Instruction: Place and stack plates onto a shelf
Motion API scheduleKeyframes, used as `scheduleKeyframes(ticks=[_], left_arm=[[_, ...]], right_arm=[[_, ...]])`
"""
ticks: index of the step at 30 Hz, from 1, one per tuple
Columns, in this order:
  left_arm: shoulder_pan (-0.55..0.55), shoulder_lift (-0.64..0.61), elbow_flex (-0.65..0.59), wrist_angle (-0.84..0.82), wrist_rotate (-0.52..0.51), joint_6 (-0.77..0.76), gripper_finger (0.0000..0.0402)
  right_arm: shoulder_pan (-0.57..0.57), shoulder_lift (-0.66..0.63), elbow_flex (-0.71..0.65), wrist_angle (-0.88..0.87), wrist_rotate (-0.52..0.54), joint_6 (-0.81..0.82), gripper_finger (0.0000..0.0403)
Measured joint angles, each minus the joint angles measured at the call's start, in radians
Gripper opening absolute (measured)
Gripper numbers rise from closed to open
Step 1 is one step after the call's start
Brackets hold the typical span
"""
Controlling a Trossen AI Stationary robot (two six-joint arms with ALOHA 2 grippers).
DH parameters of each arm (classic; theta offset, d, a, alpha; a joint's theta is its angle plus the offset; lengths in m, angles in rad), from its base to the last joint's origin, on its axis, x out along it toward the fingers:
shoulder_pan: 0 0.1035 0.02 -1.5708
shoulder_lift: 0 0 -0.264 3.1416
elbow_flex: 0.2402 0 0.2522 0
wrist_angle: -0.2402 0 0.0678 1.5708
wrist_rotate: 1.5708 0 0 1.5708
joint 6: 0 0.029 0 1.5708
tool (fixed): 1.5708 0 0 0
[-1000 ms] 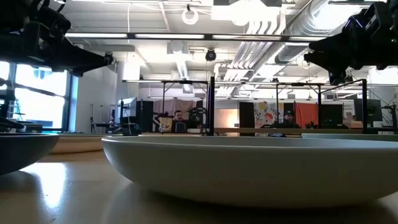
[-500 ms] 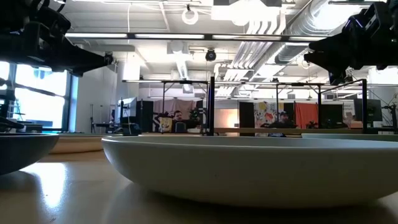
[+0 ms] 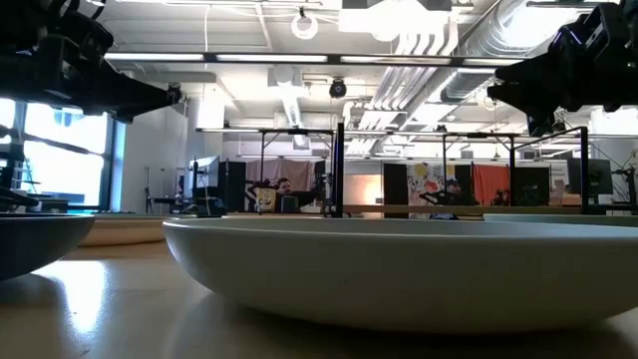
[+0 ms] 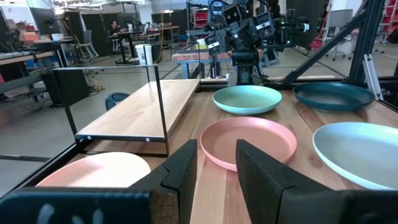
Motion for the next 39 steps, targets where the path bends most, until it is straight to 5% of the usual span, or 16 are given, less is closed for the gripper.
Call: scheduleKeyframes(ticks=[22, 32, 39], left_arm=[[0.000, 0.000, 0.000, 0.000, 0.000, 0.000, 0.0102], [-0.001, 0.000, -0.001, 0.027, -0.103, -0.004, 0.0101], [-0.001, 0.000, -0.001, 0.107, -0.155, -0.340, 0.0101]], right_arm=[[0.000, 0.000, 0.000, 0.000, 0.000, 0.000, 0.0142], [0.000, 0.000, 0.000, 0.000, 0.000, 0.000, 0.0142], [0.000, 0.000, 0.000, 0.000, 0.011, -0.044, 0.0142]])
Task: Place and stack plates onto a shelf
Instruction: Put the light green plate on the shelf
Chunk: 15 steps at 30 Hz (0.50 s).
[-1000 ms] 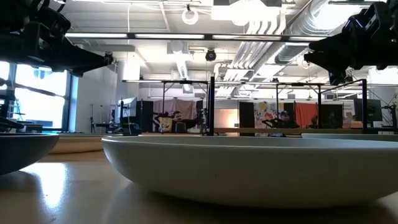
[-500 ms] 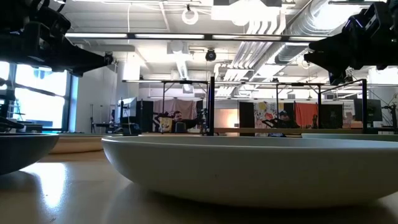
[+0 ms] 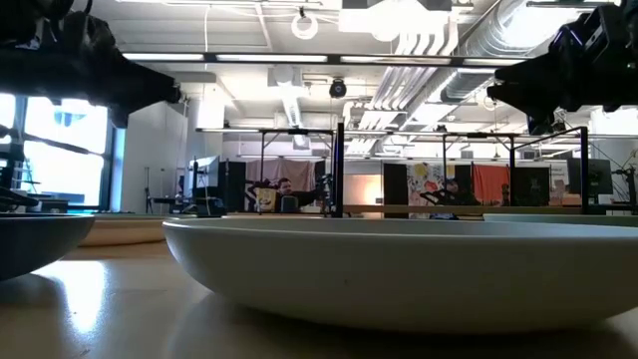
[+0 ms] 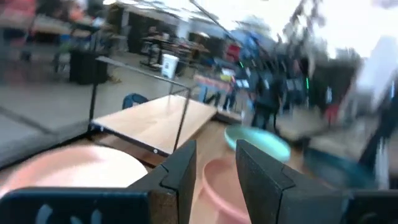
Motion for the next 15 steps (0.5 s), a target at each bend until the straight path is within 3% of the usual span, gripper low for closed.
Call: scheduleKeyframes(ticks=[3, 11, 15], left_arm=[[0.000, 0.000, 0.000, 0.008, -0.011, -0.147, 0.0101], [0.000, 0.000, 0.000, 0.032, -0.031, -0.249, 0.0101], [0.000, 0.000, 0.000, 0.053, -0.031, -0.314, 0.0101]], right_arm=[[0.000, 0.000, 0.000, 0.000, 0.001, -0.004, 0.0142], [0.000, 0.000, 0.000, 0.004, 0.006, 0.007, 0.0142], [0.000, 0.000, 0.000, 0.035, 0.037, 0.113, 0.0142]])
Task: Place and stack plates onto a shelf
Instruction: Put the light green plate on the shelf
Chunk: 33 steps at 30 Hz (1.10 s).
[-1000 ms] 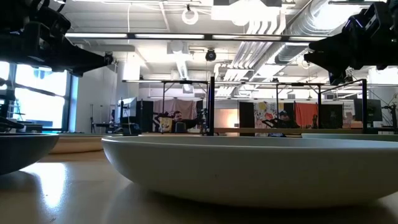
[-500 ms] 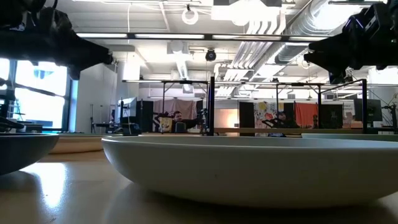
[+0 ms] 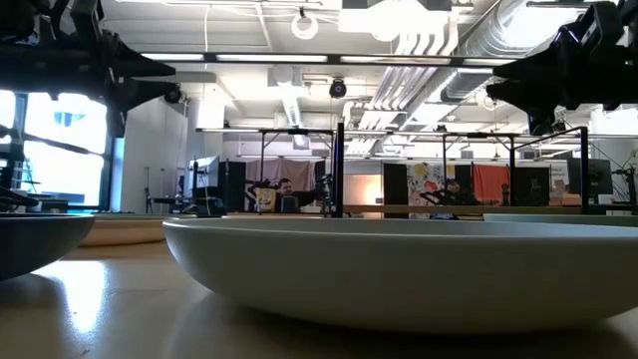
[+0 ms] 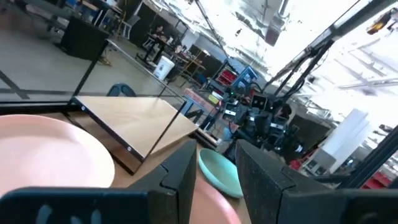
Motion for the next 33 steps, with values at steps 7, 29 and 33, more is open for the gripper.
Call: scheduleKeyframes(ticks=[7, 29, 33], left_arm=[[0.001, 0.000, 0.000, 0.021, -0.066, -0.034, 0.0102], [0.003, 0.068, 0.291, 0.128, -0.208, 0.163, 0.0101], [0.003, 0.125, 0.385, -0.039, -0.209, 0.146, 0.0101]], right_arm=[[0.000, 0.000, 0.000, 0.054, 0.030, 0.066, 0.0142], [0.000, 0.278, 0.625, -0.444, 0.059, -0.051, 0.0142], [0.000, 0.412, 0.762, -0.634, 0.063, 0.086, 0.0142]])
